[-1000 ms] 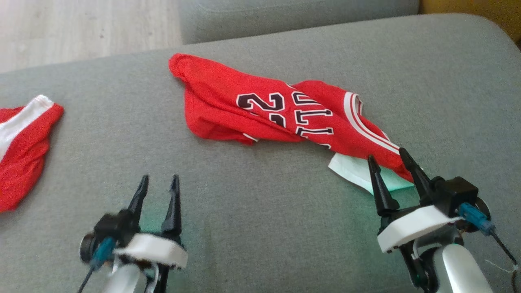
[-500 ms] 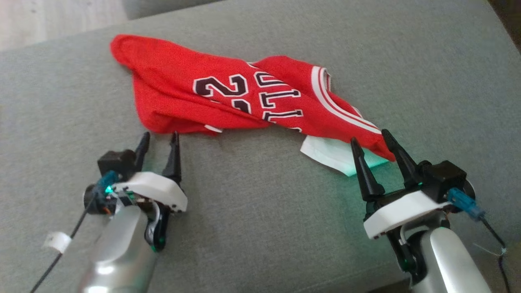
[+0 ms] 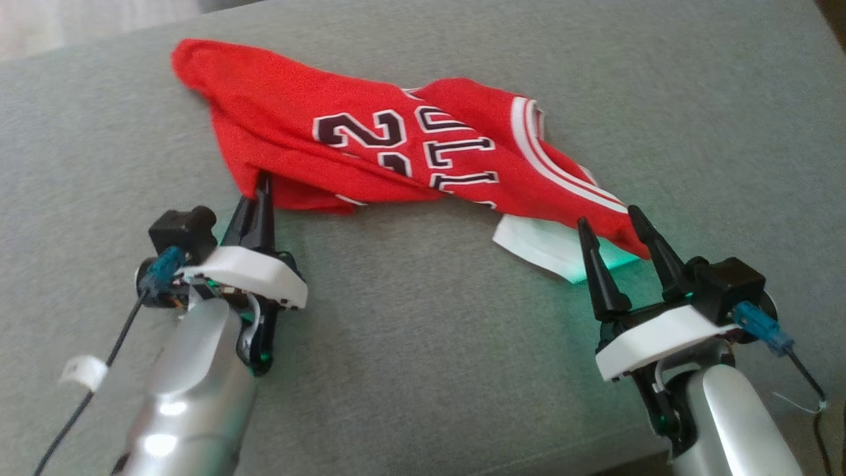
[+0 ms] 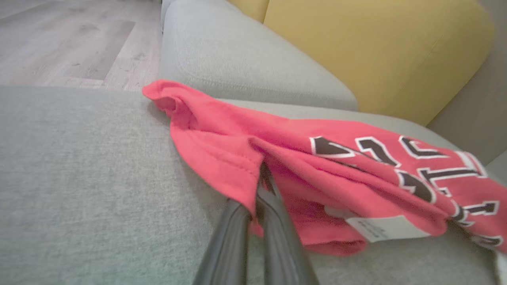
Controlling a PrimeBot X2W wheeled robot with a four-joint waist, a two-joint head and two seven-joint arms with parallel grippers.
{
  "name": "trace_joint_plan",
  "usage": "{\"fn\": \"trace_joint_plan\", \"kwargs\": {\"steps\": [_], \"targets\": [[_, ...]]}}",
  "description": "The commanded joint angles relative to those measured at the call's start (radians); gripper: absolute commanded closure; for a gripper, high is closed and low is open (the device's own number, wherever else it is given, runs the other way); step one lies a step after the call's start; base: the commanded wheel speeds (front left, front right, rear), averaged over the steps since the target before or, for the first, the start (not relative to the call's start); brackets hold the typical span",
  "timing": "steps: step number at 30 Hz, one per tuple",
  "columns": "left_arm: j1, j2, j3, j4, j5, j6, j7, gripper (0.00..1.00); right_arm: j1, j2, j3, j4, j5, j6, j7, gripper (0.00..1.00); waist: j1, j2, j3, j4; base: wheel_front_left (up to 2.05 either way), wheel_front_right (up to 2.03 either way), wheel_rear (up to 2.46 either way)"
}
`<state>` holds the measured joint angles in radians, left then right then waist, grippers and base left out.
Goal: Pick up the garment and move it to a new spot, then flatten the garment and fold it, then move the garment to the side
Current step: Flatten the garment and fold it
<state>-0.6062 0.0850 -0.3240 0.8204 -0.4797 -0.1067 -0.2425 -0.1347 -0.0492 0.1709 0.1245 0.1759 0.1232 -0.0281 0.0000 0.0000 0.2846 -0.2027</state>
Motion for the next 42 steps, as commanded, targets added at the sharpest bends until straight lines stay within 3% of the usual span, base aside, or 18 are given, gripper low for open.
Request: {"fn": "trace_joint_plan", "kwargs": {"steps": [1,8,12,18,23,26,29,40,41,42], "targets": [[0.006,0.016,0.025,-0.043,-0.01,-0.005,-0.015,1.0,-0.023,-0.001,0.015,-0.03,-0.002,0.008,-0.015,0.0,0.0,0.0,-0.011,0.022,0.0,0.0,0.0],[0.158,0.043,0.036,-0.372,0.006,-0.005,-0.017,1.0,-0.003,-0.001,0.009,-0.035,-0.009,0.008,-0.006,0.0,0.0,0.0,-0.062,0.098,0.0,0.0,0.0],[0.265,0.071,0.013,-0.61,-0.001,0.009,0.066,1.0,0.014,-0.001,0.002,-0.038,-0.008,0.008,0.002,0.0,0.0,0.0,-0.092,0.125,0.0,0.0,0.0],[0.393,0.108,-0.017,-0.952,-0.014,0.08,0.258,1.0,0.026,-0.001,-0.01,-0.048,-0.01,0.008,0.013,0.0,0.0,0.0,-0.107,0.14,0.0,0.0,0.0],[0.466,0.112,-0.02,-1.112,-0.043,0.154,0.39,1.0,0.026,-0.001,-0.021,-0.06,-0.015,0.008,0.015,0.0,0.0,0.0,-0.097,0.133,0.0,0.0,0.0],[0.497,0.107,-0.005,-1.119,-0.071,0.19,0.43,1.0,0.022,-0.001,-0.023,-0.067,-0.015,0.008,0.016,0.0,0.0,0.0,-0.08,0.126,0.0,0.0,0.0],[0.479,0.12,0.022,-1.04,-0.066,0.196,0.418,1.0,0.018,-0.001,-0.028,-0.075,-0.016,0.008,0.016,0.0,0.0,0.0,-0.059,0.125,0.0,0.0,0.0],[0.187,0.174,0.052,-0.476,0.113,0.206,0.194,1.0,-0.031,-0.001,0.007,-0.082,-0.014,0.008,0.019,0.0,0.0,0.0,0.004,0.087,0.0,0.0,0.0],[0.166,0.173,0.053,-0.434,0.117,0.206,0.176,0.93,-0.033,-0.001,0.007,-0.08,-0.014,0.008,0.019,0.0,0.0,0.0,0.007,0.083,0.0,0.0,0.0],[0.149,0.17,0.054,-0.397,0.118,0.204,0.161,0.06,-0.035,-0.001,0.007,-0.079,-0.014,0.008,0.018,0.0,0.0,0.0,0.009,0.08,0.0,0.0,0.0]]}}
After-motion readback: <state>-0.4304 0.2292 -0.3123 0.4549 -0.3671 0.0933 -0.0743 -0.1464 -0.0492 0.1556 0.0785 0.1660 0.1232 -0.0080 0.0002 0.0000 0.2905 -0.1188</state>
